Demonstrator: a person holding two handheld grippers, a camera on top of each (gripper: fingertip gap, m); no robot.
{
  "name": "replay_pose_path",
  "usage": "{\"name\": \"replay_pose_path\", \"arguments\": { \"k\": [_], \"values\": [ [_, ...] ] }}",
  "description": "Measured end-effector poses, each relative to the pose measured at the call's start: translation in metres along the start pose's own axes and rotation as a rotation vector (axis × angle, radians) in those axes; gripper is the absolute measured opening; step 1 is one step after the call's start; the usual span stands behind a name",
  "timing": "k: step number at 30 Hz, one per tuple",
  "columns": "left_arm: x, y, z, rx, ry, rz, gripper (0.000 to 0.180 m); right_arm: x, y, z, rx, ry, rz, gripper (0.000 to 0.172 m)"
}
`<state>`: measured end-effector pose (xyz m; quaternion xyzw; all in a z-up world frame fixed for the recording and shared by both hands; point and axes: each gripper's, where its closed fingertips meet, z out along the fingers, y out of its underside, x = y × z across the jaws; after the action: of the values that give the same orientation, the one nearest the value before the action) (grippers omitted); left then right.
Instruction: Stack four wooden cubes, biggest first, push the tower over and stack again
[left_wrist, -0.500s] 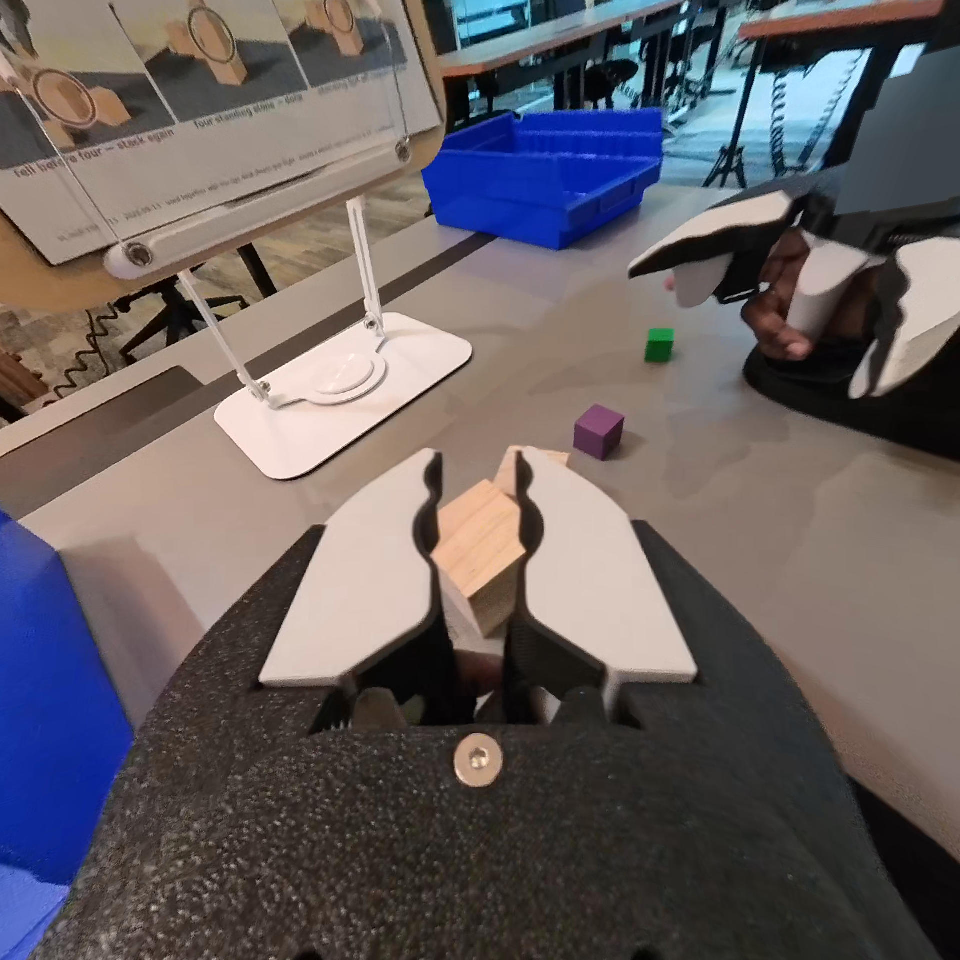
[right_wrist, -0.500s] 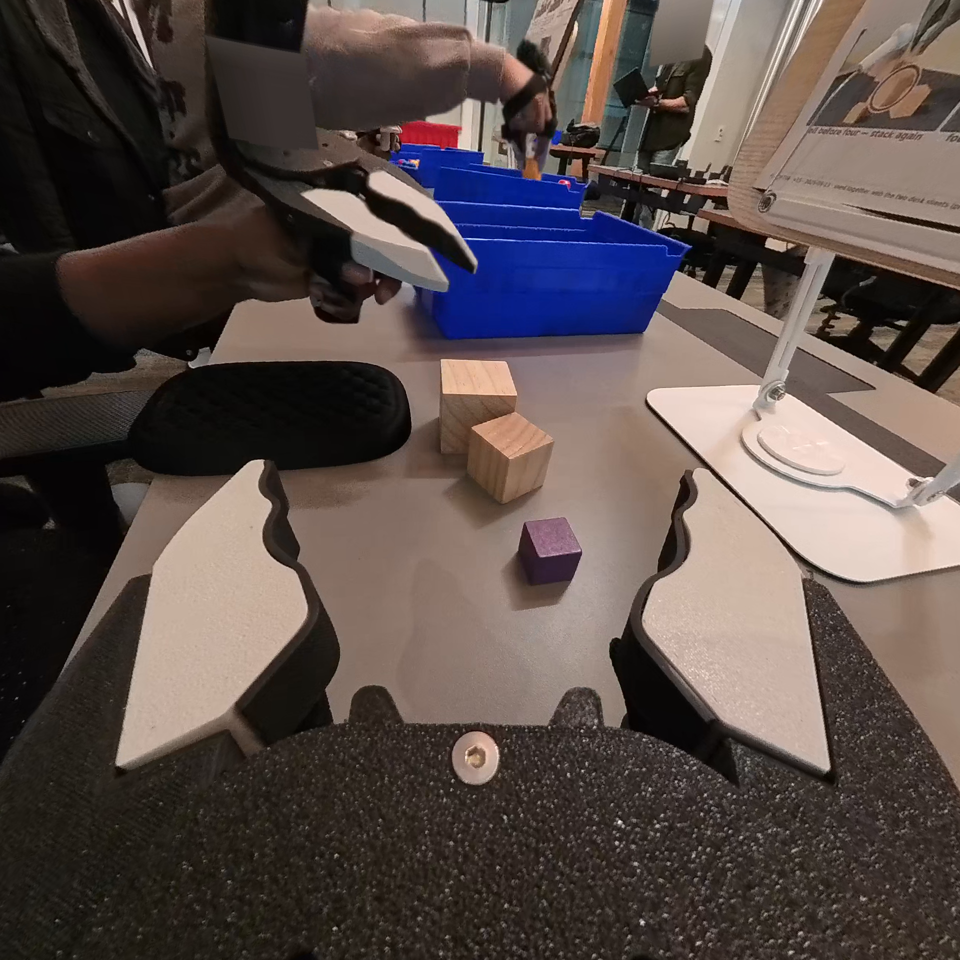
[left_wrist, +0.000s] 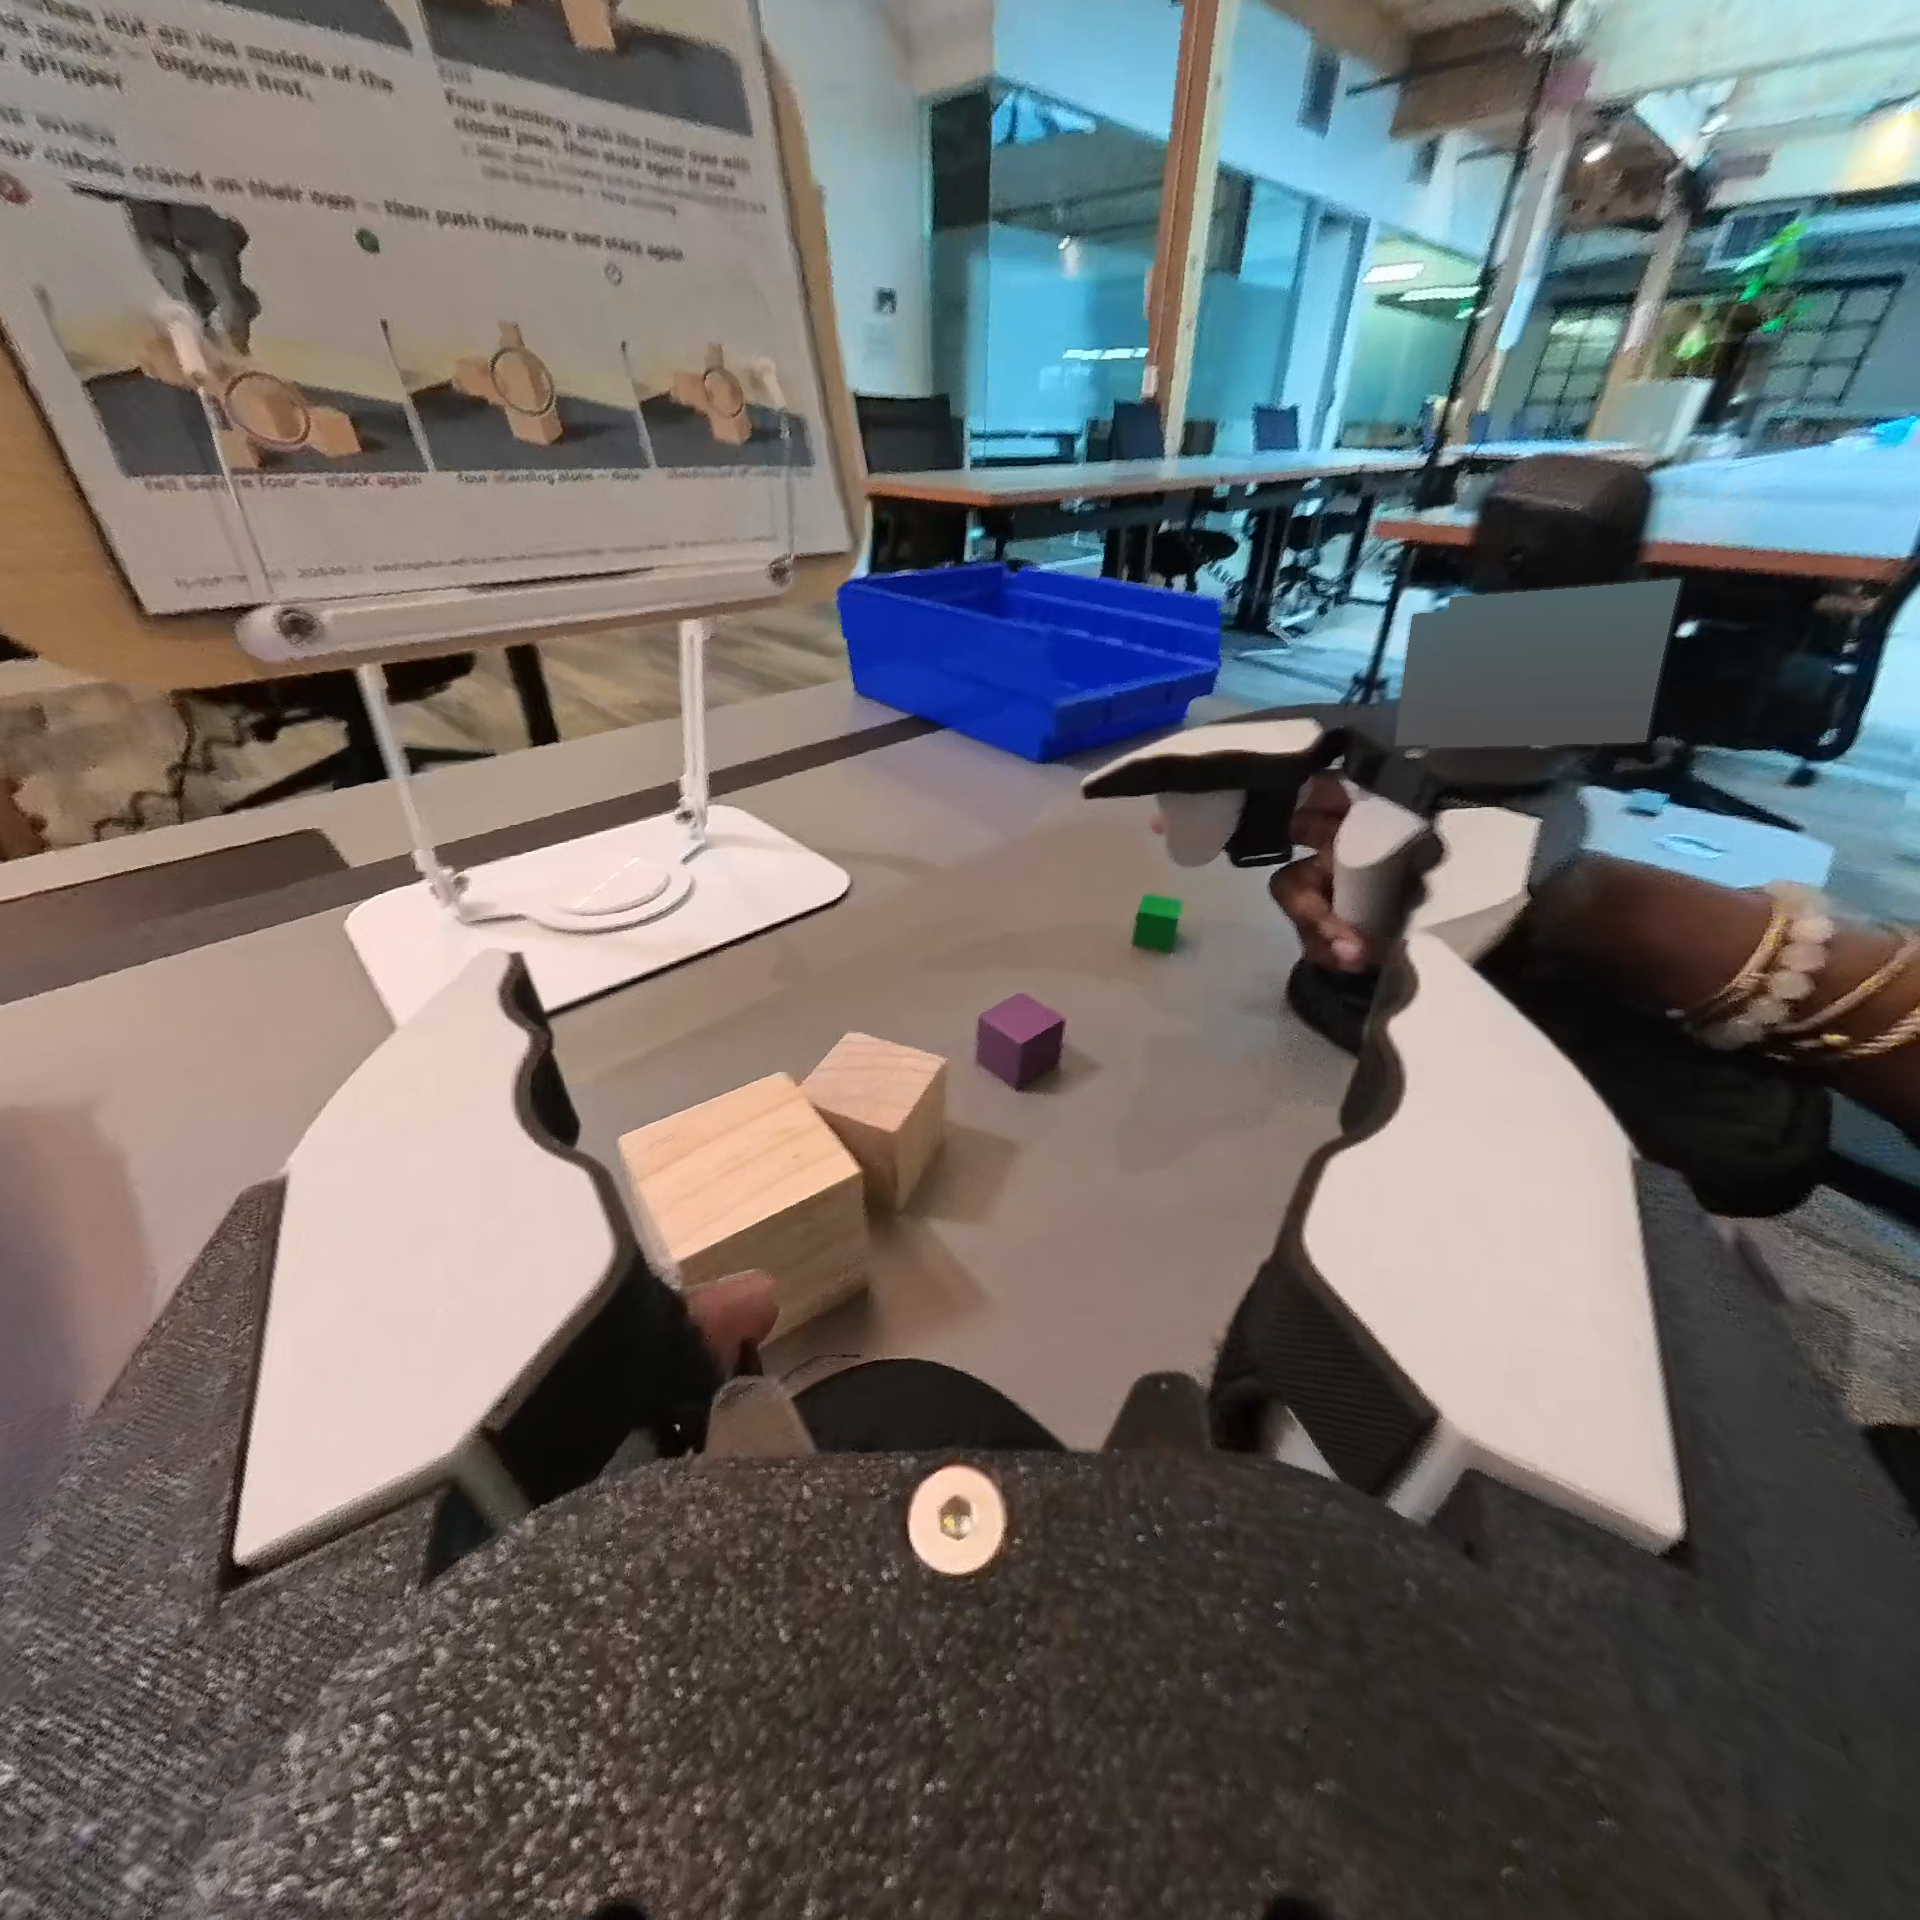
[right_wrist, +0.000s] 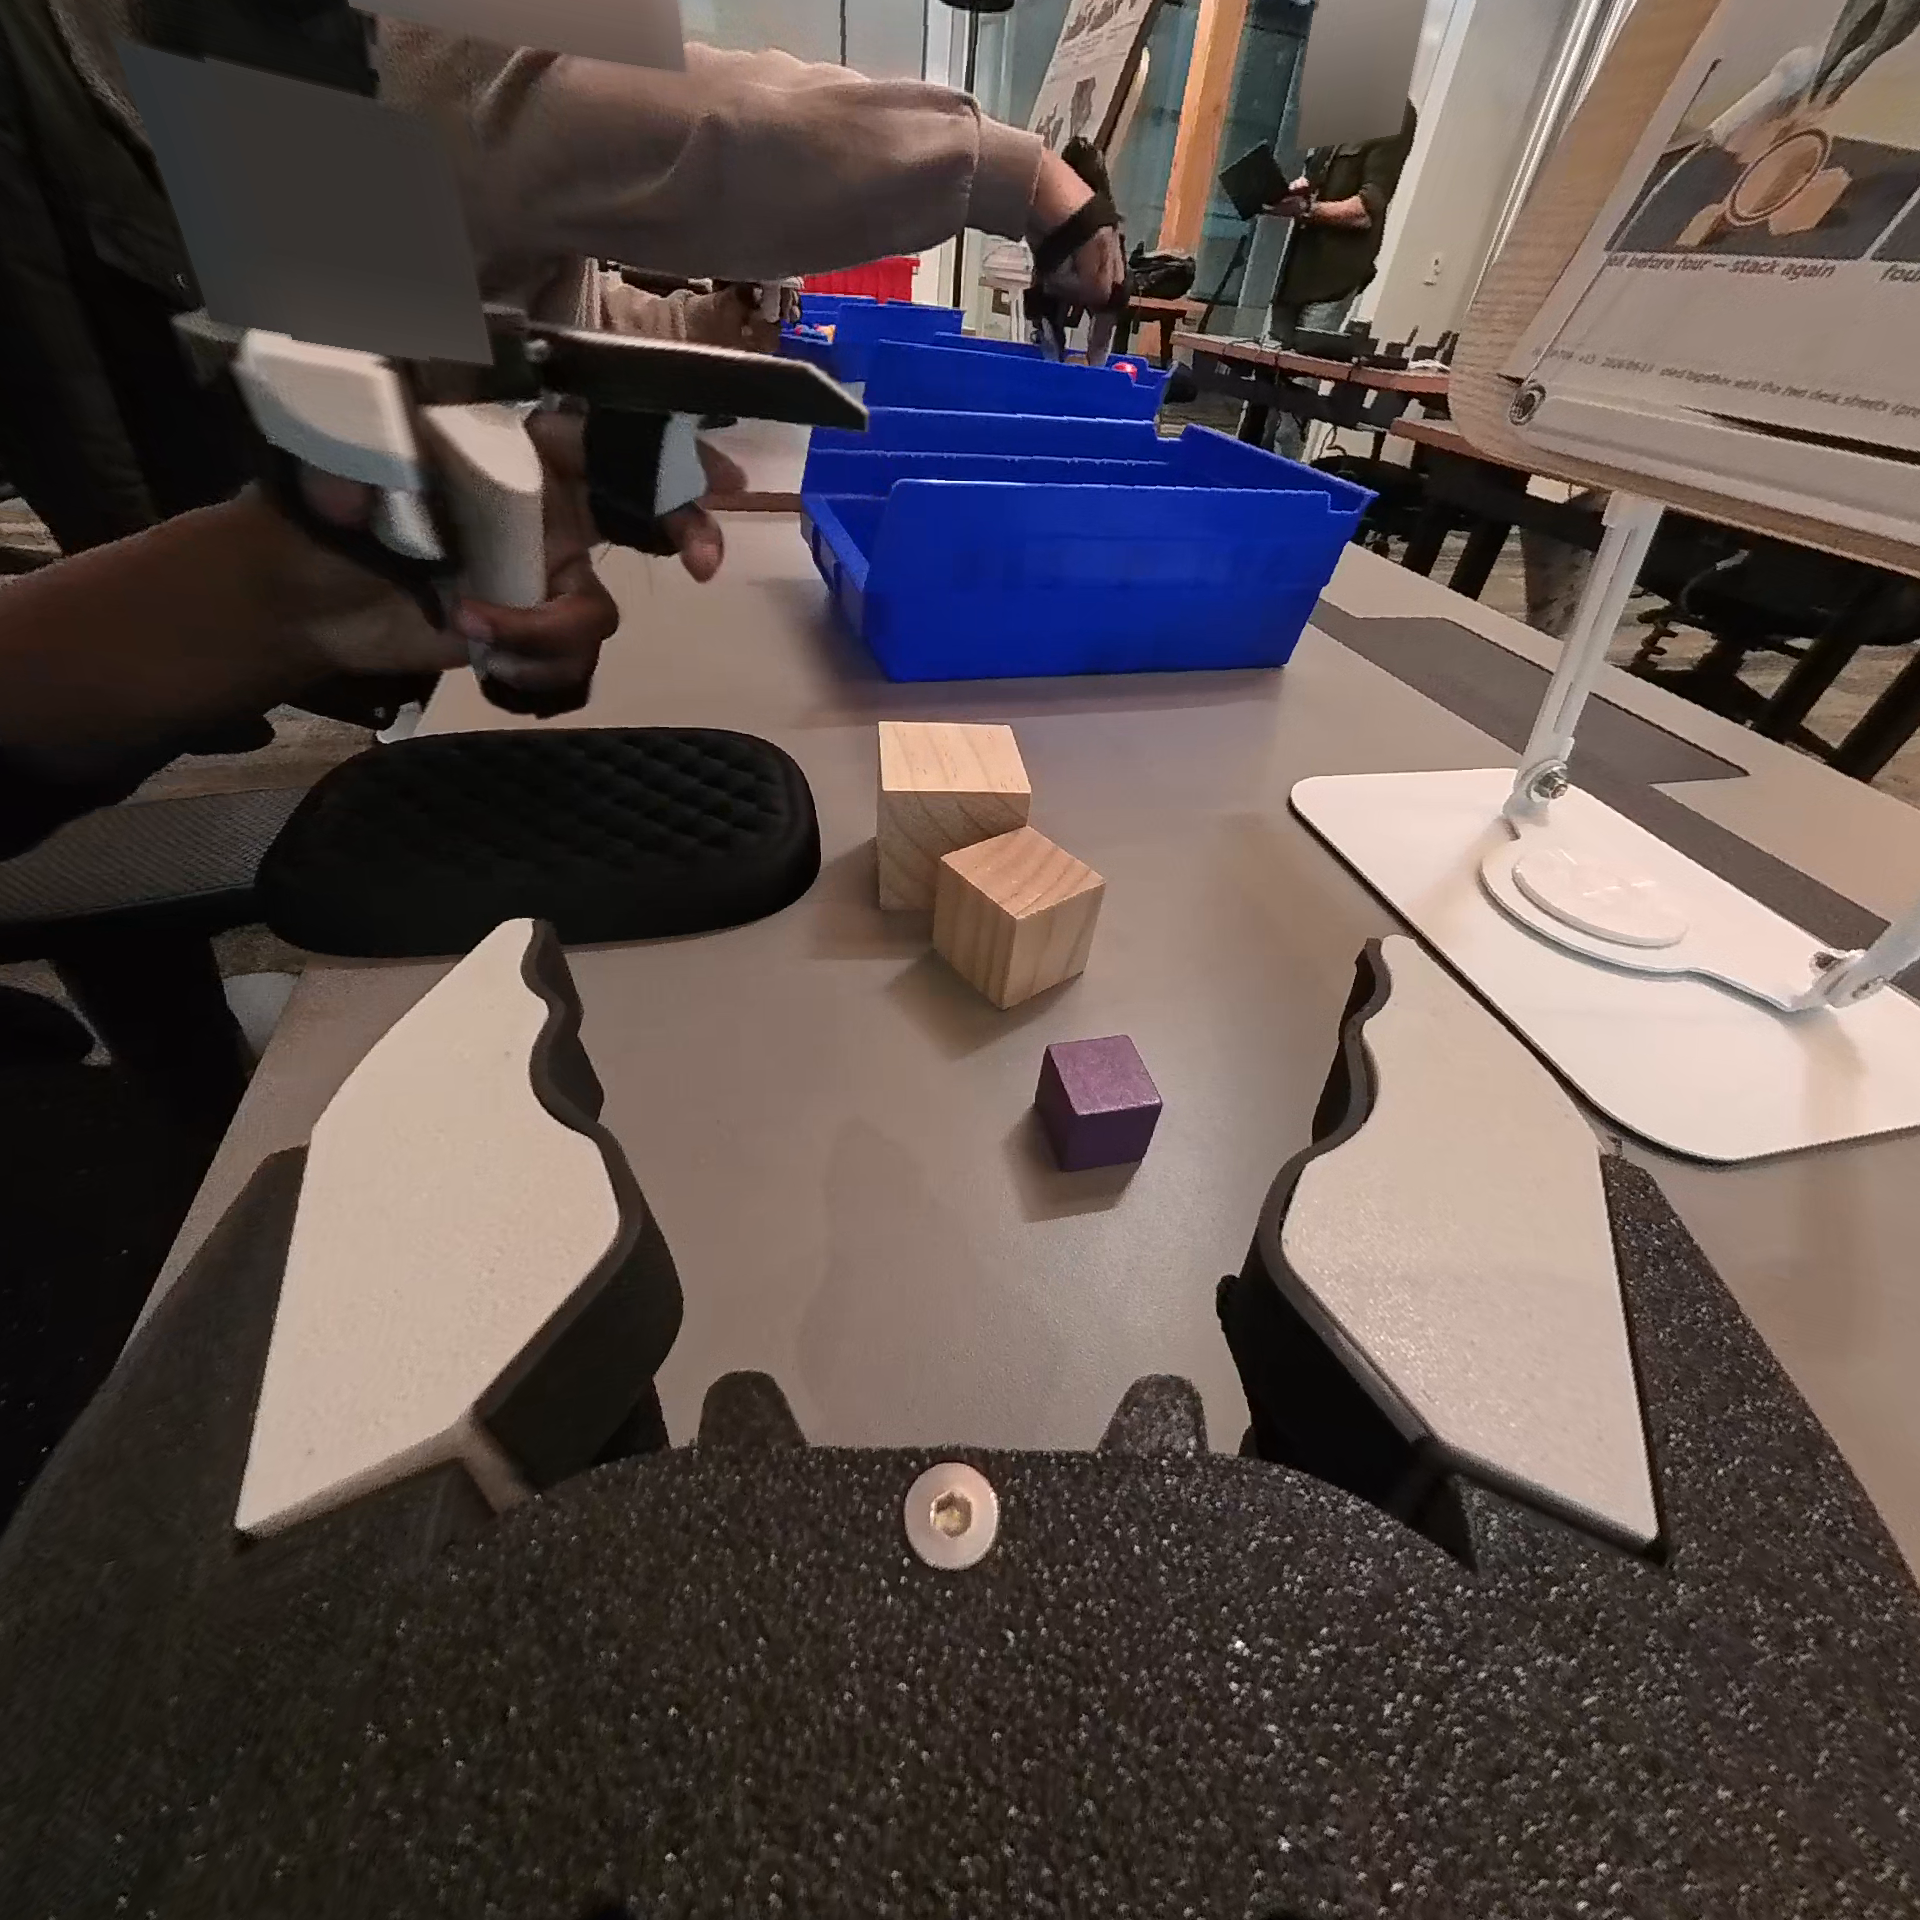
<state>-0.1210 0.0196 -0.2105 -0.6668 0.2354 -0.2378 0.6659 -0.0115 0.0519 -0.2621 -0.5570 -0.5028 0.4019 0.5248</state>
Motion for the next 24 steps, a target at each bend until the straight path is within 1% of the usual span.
{"name": "replay_pose_path", "arguments": {
  "k": [3,9,14,17,24],
  "values": [
    [0.017,0.005,-0.004,0.017,0.057,0.03,0.146,0.0,0.0,0.0,0.001,0.001,-0.001,0.135],
    [0.036,0.015,-0.009,0.018,0.159,0.053,0.146,0.0,0.0,0.0,-0.003,-0.001,-0.003,0.135],
    [0.052,0.033,-0.012,-0.069,0.284,0.12,0.146,0.0,0.0,0.0,-0.002,-0.003,0.005,0.135],
    [0.058,0.031,-0.015,-0.042,0.345,0.143,0.146,0.001,0.0,0.001,-0.003,-0.006,0.01,0.135],
    [0.065,0.032,-0.019,0.012,0.452,0.119,0.144,0.001,0.0,0.0,-0.003,-0.005,0.011,0.135]
  ]
}}
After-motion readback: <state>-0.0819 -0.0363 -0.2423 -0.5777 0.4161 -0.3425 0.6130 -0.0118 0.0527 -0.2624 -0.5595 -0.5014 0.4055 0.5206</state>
